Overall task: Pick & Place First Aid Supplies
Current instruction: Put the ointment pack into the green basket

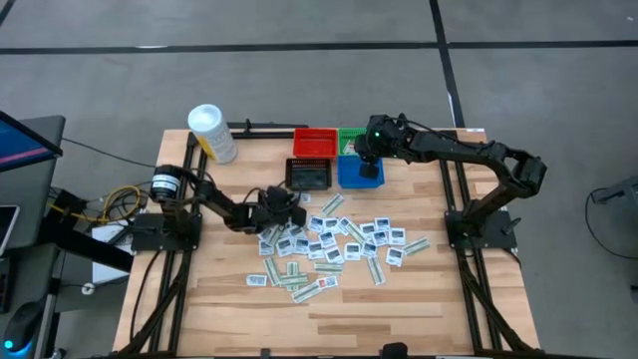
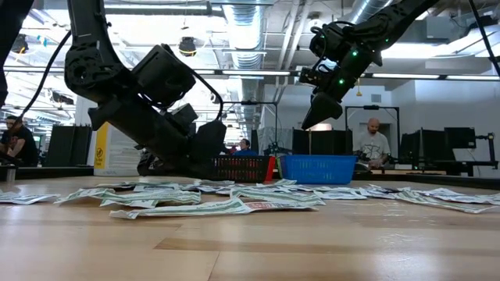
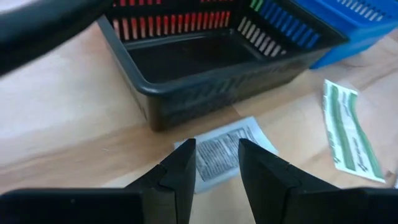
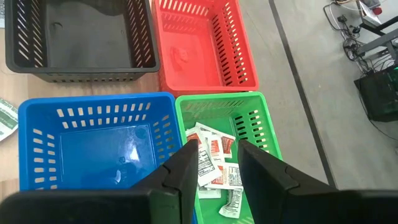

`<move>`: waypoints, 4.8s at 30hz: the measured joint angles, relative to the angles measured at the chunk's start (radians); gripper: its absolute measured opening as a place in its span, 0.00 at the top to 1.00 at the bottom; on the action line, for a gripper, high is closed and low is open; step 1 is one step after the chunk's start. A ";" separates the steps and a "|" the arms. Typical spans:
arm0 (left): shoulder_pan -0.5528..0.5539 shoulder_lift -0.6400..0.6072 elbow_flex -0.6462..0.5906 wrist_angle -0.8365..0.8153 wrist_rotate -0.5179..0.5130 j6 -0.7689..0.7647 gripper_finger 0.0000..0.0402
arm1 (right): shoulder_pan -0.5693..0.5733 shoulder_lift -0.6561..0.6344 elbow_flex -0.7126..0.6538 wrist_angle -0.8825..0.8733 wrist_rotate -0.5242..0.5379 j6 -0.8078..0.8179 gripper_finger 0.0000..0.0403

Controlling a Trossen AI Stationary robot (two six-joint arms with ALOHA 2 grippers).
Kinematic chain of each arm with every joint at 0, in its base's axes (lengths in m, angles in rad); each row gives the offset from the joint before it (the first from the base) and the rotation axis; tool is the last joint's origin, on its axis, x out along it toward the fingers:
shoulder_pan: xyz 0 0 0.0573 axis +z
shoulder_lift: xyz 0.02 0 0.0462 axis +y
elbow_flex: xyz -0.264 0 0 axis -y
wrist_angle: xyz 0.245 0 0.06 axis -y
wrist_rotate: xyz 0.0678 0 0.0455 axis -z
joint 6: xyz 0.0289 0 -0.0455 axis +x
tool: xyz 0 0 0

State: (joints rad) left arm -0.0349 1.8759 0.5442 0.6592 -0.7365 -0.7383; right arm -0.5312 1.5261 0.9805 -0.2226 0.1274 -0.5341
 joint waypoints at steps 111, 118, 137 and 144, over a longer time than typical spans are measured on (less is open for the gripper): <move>-0.041 -0.027 0.031 -0.046 0.348 0.491 0.58 | 0.002 -0.001 0.000 -0.009 -0.060 0.011 0.73; -0.041 -0.027 0.031 -0.049 0.348 0.491 0.60 | 0.002 -0.001 0.000 -0.009 -0.060 0.011 0.73; -0.042 -0.027 0.031 -0.052 0.350 0.486 0.98 | 0.001 -0.001 0.000 -0.009 -0.060 0.011 0.73; -0.042 -0.033 0.031 -0.057 0.346 0.486 0.99 | 0.002 -0.001 0.000 -0.010 -0.060 0.011 0.73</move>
State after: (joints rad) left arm -0.0765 1.8427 0.5751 0.6025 -0.3905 -0.2520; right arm -0.5297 1.5253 0.9802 -0.2321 0.0669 -0.5233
